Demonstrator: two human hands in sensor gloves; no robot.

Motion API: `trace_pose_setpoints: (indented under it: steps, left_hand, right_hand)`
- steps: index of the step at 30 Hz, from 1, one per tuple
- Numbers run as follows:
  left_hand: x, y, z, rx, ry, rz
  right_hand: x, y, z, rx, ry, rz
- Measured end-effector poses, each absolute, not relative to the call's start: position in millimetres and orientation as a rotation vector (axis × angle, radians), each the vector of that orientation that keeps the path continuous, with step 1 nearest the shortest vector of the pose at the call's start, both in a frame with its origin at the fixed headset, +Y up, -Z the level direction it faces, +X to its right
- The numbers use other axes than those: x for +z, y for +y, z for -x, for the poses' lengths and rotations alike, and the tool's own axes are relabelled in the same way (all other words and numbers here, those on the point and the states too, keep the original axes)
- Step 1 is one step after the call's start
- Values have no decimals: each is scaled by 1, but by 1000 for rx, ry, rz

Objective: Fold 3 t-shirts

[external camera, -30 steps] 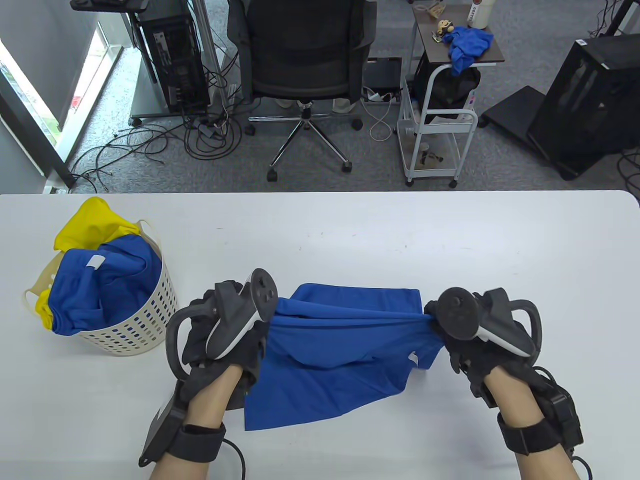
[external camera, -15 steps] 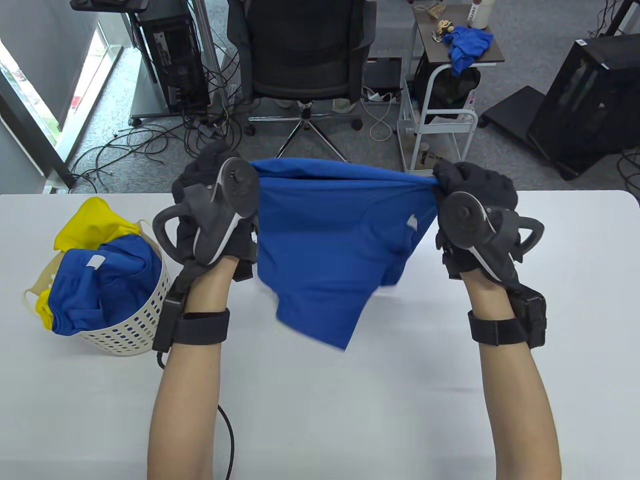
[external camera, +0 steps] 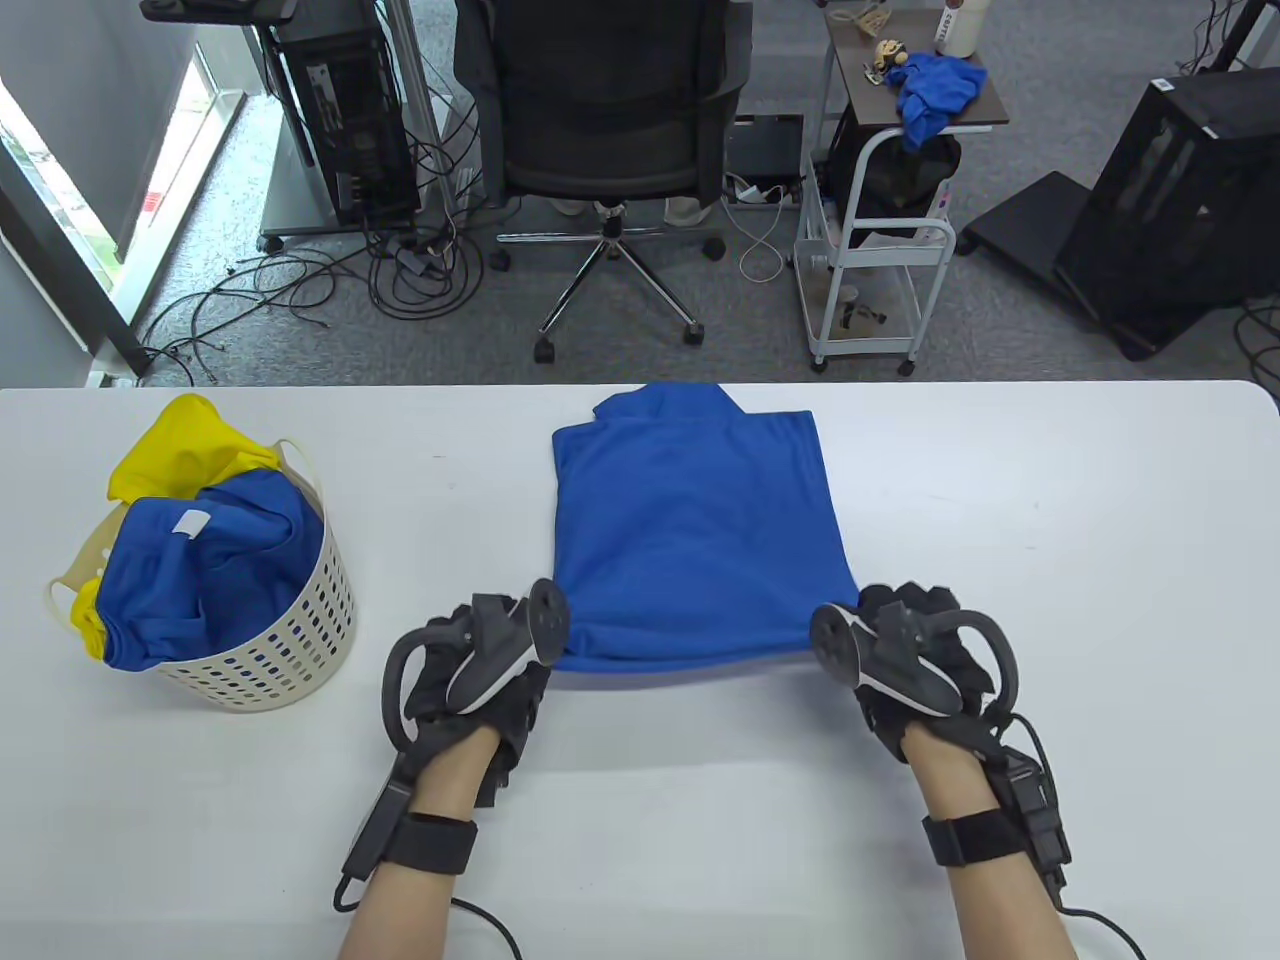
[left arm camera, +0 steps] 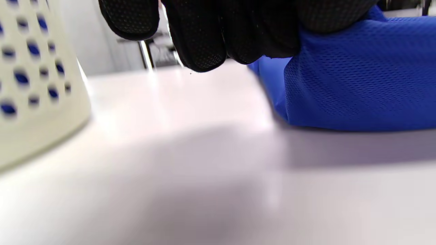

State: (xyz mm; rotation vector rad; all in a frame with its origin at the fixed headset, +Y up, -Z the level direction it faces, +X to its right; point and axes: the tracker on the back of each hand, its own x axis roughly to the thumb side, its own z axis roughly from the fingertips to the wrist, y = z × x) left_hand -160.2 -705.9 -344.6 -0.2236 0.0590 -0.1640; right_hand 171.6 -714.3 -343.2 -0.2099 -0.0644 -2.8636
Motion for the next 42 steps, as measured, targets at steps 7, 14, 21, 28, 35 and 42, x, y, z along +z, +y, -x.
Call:
trace_pose_setpoints:
  steps: [7,14,21,28,35,42]
  left_hand:
    - [-310,-697,180,-121,48,281]
    - [-273,-638,194,-61,23,200]
    - [-249,-545,195,-13,33,29]
    - [-297,-572,185,-86,94,168]
    - [-365,-606,181,-99,130,256]
    - [-426,-659,178,-135,207,291]
  right_hand:
    - [-318,-720,-171,-2925,-309,283]
    - [-276,-643,-165,-2944,-159,320]
    - [-250,-550,-164,-2925,50,269]
    - [-299,-584,-164,-2938,-85,216]
    - [-364,-619,-164,-2972,-159,115]
    - [-428,-671,-156,-2958,-249,-55]
